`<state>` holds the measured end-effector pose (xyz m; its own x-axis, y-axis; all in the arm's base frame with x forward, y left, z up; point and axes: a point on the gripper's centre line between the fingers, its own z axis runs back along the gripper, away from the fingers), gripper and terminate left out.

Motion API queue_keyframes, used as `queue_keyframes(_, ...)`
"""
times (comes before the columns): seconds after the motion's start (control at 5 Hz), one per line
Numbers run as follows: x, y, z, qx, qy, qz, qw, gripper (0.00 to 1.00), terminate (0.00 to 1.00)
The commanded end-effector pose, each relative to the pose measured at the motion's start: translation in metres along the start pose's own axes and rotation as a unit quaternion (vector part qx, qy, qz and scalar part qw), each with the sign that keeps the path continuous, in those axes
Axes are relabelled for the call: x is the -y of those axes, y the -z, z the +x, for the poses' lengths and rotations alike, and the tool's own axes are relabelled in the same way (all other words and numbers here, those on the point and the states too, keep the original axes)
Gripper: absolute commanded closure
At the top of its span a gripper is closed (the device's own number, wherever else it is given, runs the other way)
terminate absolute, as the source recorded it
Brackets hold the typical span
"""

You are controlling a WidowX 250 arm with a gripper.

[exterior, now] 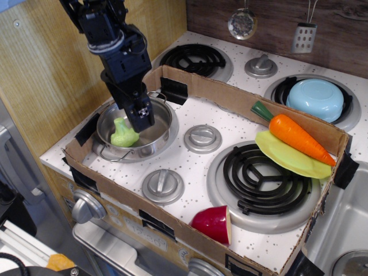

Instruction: Take broccoli out of pan

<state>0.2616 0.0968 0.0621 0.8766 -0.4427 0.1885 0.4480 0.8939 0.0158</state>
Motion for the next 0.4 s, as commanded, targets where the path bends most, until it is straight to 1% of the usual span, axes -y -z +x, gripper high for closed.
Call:
queue_keyframes(0.0, -0.0120, -0.0009, 0.0038, 0.011, 0.003, 0.000, 0.9999, 0.00, 0.00)
queue_keyframes(0.2, -0.0155, 0.0030, 0.0031, 0.011, -0.003, -0.007, 0.9999, 0.00, 0.00)
